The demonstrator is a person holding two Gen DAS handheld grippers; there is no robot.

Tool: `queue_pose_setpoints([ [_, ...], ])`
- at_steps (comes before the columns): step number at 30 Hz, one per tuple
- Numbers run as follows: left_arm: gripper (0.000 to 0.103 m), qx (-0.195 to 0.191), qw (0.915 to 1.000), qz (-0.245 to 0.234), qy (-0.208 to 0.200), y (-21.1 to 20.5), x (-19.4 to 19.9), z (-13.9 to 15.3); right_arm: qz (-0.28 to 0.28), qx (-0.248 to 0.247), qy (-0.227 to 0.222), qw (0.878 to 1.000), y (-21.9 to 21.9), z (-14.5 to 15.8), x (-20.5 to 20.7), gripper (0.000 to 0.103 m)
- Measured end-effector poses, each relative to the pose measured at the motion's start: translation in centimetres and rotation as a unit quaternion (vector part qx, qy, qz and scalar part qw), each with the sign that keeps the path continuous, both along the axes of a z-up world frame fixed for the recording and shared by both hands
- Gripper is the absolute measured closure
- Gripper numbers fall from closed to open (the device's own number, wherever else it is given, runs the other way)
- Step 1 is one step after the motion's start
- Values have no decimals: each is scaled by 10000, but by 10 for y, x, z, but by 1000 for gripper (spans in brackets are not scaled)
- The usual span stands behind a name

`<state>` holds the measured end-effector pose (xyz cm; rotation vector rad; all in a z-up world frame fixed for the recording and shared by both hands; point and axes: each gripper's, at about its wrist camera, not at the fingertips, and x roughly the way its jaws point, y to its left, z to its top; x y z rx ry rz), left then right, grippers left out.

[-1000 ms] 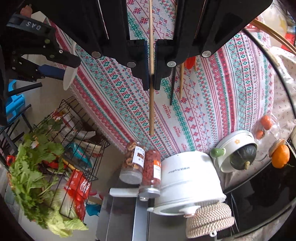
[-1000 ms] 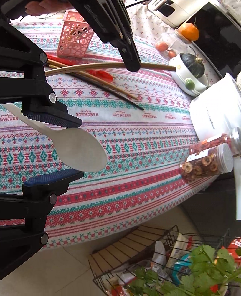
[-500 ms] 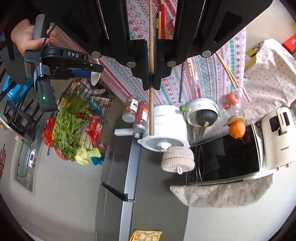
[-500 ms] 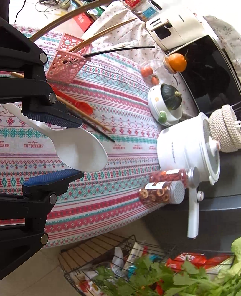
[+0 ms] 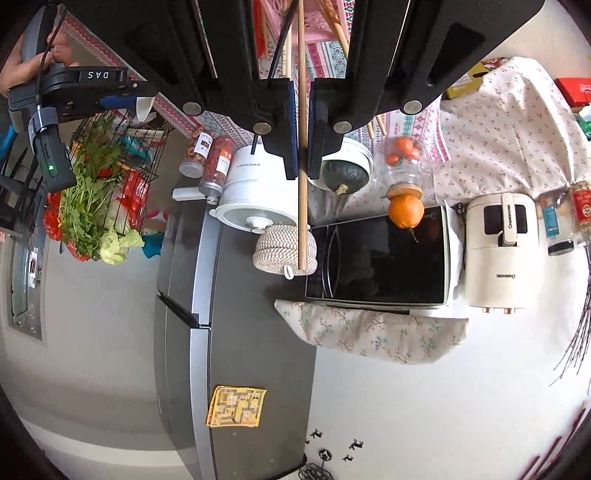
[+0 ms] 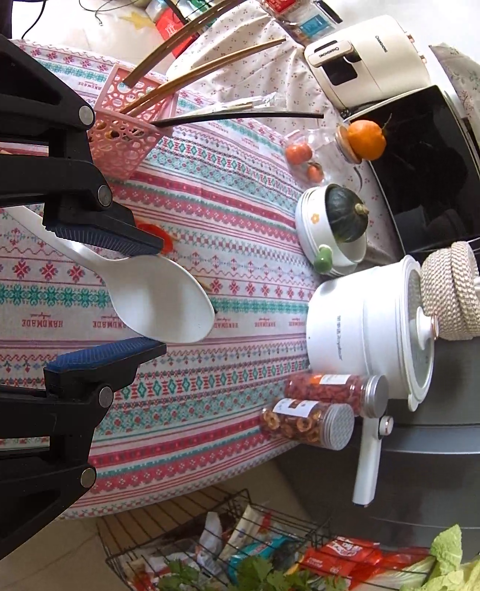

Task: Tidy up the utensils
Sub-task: 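Lower the spoon and chopstick into the pink basket and open both tools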

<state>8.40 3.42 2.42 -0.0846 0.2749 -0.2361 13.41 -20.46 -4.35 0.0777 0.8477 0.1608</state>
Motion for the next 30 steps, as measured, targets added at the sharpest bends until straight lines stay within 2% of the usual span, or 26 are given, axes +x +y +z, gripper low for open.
queue_pose_setpoints([
  [4, 99, 73, 9998, 174, 106, 2, 8, -21, 56, -59, -125, 9999, 14, 2, 1, 62],
  [13, 99, -102, 9980, 367, 495, 14, 24, -55, 209, -143, -358, 9990, 40, 5, -1, 62],
  [17, 97, -249, 9956, 321, 843, 18, 28, -64, 252, -212, -671, 9972, 50, 14, -5, 62],
  [22, 97, -249, 9919, 431, 1168, 23, 23, -65, 330, -336, -1222, 9914, 67, 27, -13, 62],
  [25, 89, -295, 9885, 474, 1402, 29, 17, -59, 426, -366, -1479, 9874, 79, 32, -14, 62],
  [27, 66, -293, 9855, 514, 1593, 34, 11, -53, 491, -378, -1625, 9848, 87, 34, -14, 62],
  [30, 53, -31, 9806, 767, 1803, 43, 4, -41, 581, -463, -1906, 9789, 101, 36, -14, 61],
])
